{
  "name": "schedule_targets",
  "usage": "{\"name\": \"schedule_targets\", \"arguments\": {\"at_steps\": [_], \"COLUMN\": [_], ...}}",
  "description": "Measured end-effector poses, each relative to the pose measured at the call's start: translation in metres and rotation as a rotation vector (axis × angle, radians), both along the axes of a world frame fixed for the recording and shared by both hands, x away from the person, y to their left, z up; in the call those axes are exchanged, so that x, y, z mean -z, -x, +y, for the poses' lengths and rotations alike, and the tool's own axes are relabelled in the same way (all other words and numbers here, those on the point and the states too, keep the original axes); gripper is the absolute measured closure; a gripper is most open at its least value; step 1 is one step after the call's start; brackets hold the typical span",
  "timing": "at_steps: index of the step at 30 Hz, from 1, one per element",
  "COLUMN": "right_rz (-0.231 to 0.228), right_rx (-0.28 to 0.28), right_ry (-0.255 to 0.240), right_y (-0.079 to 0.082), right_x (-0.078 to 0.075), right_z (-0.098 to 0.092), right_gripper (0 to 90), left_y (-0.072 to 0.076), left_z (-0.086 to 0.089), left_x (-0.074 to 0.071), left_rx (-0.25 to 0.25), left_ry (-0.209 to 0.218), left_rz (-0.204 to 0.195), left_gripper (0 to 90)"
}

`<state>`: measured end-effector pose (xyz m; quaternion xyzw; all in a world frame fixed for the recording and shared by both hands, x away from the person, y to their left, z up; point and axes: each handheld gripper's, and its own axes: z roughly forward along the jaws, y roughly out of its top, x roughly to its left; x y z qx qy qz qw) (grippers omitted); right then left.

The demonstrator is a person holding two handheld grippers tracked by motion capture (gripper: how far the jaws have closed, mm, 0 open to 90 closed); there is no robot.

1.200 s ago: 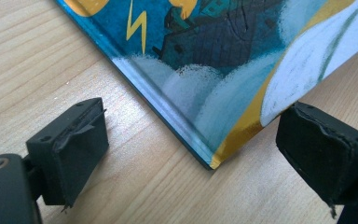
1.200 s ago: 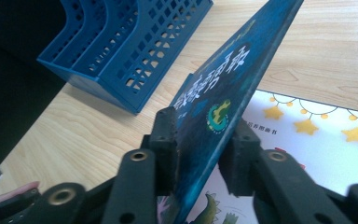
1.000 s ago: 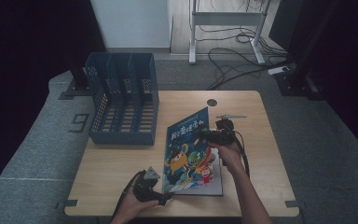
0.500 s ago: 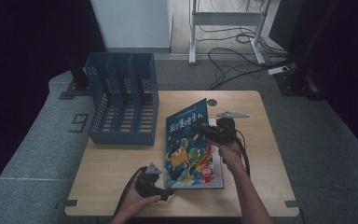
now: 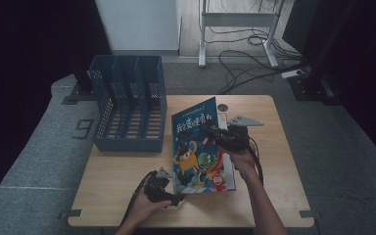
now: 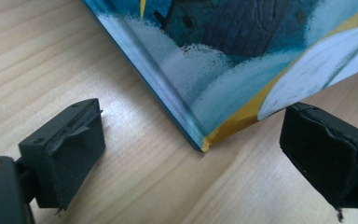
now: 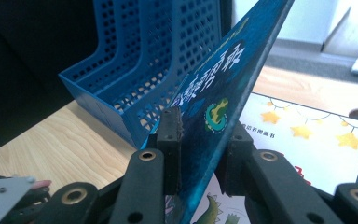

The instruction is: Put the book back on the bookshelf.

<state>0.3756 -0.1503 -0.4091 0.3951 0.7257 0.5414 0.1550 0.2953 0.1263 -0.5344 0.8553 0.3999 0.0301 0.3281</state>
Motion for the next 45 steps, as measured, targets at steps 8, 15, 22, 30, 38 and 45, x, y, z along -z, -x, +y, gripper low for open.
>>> {"name": "schedule_targets", "arguments": {"at_steps": [8, 15, 22, 30, 38, 45], "right_rz": [-0.024, -0.03, -0.04, -0.074, -0.087, -0.096], "right_rx": [-0.007, -0.01, -0.017, -0.009, -0.018, -0.024], "right_ry": [-0.004, -0.017, -0.022, 0.001, -0.02, -0.02], "right_y": [0.003, 0.004, 0.004, -0.001, -0.002, 0.001], "right_x": [-0.001, 0.001, 0.003, -0.004, -0.001, -0.001], "right_z": [-0.001, -0.004, -0.006, -0.001, -0.004, -0.006], "right_gripper": [73.7, 73.9, 73.8, 73.9, 74.1, 74.1], "left_y": [-0.002, -0.001, -0.001, -0.014, -0.011, -0.01], "left_z": [-0.002, -0.002, -0.003, -0.004, -0.005, -0.004], "left_x": [0.0, 0.001, 0.001, 0.001, 0.002, 0.003], "left_rx": [-0.004, -0.005, -0.008, -0.032, -0.043, -0.038], "left_ry": [-0.007, -0.012, -0.012, -0.014, -0.022, -0.022], "left_rz": [-0.005, -0.014, -0.02, -0.011, -0.031, -0.047], "left_gripper": [5.8, 5.6, 5.1, 4.1, 5.4, 6.1]}}
